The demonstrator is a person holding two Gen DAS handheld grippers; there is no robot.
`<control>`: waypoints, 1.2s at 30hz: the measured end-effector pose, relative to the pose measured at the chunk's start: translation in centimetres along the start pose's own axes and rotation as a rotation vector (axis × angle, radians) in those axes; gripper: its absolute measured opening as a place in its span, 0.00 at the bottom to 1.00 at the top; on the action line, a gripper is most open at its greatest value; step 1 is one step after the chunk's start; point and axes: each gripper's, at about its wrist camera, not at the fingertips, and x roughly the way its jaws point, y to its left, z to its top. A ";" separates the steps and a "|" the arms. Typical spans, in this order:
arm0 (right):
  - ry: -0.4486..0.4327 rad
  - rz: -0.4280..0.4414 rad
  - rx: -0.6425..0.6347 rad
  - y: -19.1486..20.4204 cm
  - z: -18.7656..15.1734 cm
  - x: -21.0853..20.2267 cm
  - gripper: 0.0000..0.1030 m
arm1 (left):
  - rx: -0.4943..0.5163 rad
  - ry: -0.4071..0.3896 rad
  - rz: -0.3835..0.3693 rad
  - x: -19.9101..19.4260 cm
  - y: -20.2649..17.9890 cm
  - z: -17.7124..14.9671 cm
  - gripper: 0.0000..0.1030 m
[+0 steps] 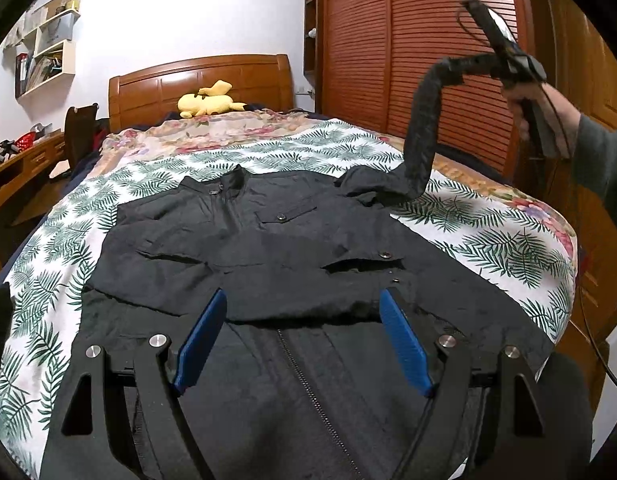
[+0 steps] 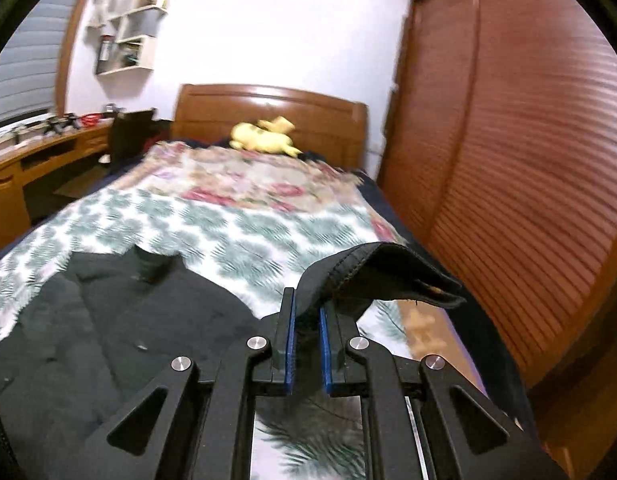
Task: Fold large clothes
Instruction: 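Grasp the sleeve cuff with the right tool, fold it across the body, release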
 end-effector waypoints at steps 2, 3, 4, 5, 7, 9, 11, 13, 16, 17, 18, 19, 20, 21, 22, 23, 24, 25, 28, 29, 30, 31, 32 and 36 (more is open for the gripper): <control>-0.020 0.035 -0.024 1.8 0.7 -1.1 0.10 | -0.006 -0.007 0.002 -0.3 0.4 0.1 0.77; -0.034 0.048 -0.040 2.9 0.9 -1.8 0.10 | -0.010 -0.010 0.004 -0.4 0.6 0.1 0.77; -0.055 0.060 -0.059 3.9 1.1 -2.5 0.10 | -0.013 -0.011 0.005 -0.5 0.8 0.1 0.77; -0.075 0.073 -0.079 5.0 1.4 -3.2 0.10 | -0.015 -0.012 0.006 -0.5 0.9 0.1 0.77; -0.093 0.102 -0.093 6.3 1.7 -4.0 0.10 | -0.018 -0.017 0.009 -0.7 1.2 0.1 0.77; -0.116 0.138 -0.114 8.1 2.4 -5.1 0.10 | -0.020 -0.019 0.015 -0.9 1.4 0.0 0.77; -0.144 0.187 -0.138 9.7 2.8 -6.5 0.10 | -0.025 -0.022 0.018 -1.1 1.7 0.0 0.77; -0.163 0.256 -0.155 10.8 2.8 -7.7 0.10 | -0.029 -0.025 0.025 -1.2 2.0 -0.1 0.77; -0.156 0.370 -0.170 12.9 1.9 -9.6 0.10 | -0.033 -0.025 0.034 -1.4 2.5 -0.2 0.77; -0.145 0.401 -0.190 13.7 1.1 -10.0 0.10 | -0.033 -0.026 0.037 -1.5 2.5 -0.2 0.77; -0.133 0.422 -0.210 14.2 0.3 -10.1 0.10 | -0.033 -0.027 0.040 -1.6 2.7 -0.3 0.77; -0.119 0.440 -0.221 14.7 -0.6 -10.4 0.10 | -0.035 -0.028 0.042 -1.7 2.8 -0.3 0.77; -0.093 0.463 -0.217 15.1 -1.5 -10.5 0.14 | -0.038 -0.030 0.044 -1.8 3.0 -0.3 0.77; -0.066 0.480 -0.206 15.2 -2.4 -10.4 0.20 | -0.041 -0.030 0.045 -1.9 3.2 -0.4 0.77; -0.045 0.490 -0.193 15.2 -3.2 -10.4 0.25 | -0.043 -0.030 0.047 -1.9 3.3 -0.4 0.77; -0.025 0.500 -0.181 15.3 -4.4 -10.4 0.34 | -0.044 -0.030 0.050 -1.9 3.4 -0.4 0.77; -0.011 0.504 -0.177 15.1 -4.9 -10.1 0.38 | -0.046 -0.030 0.052 -2.1 3.6 -0.5 0.77; 0.003 0.503 -0.174 15.0 -5.8 -10.0 0.39 | -0.047 -0.029 0.055 -2.1 3.7 -0.6 0.77; 0.047 0.498 -0.163 14.2 -8.0 -9.4 0.39 | -0.052 -0.025 0.060 -1.9 4.0 -0.6 0.77; 0.067 0.493 -0.157 13.8 -9.2 -9.2 0.39 | -0.052 -0.023 0.060 -1.9 4.0 -0.7 0.77; 0.082 0.484 -0.150 14.1 -9.3 -9.2 0.39 | -0.052 -0.020 0.061 -1.8 4.1 -0.8 0.77; 0.099 0.477 -0.137 13.6 -10.2 -8.7 0.39 | -0.050 -0.018 0.063 -1.7 4.0 -0.8 0.77; 0.113 0.472 -0.124 13.1 -10.3 -6.7 0.39 | -0.049 -0.016 0.063 -1.7 4.0 -0.8 0.77; 0.166 0.452 -0.059 13.9 -11.5 -2.9 0.39 | -0.039 0.001 0.066 -1.2 3.7 -1.1 0.77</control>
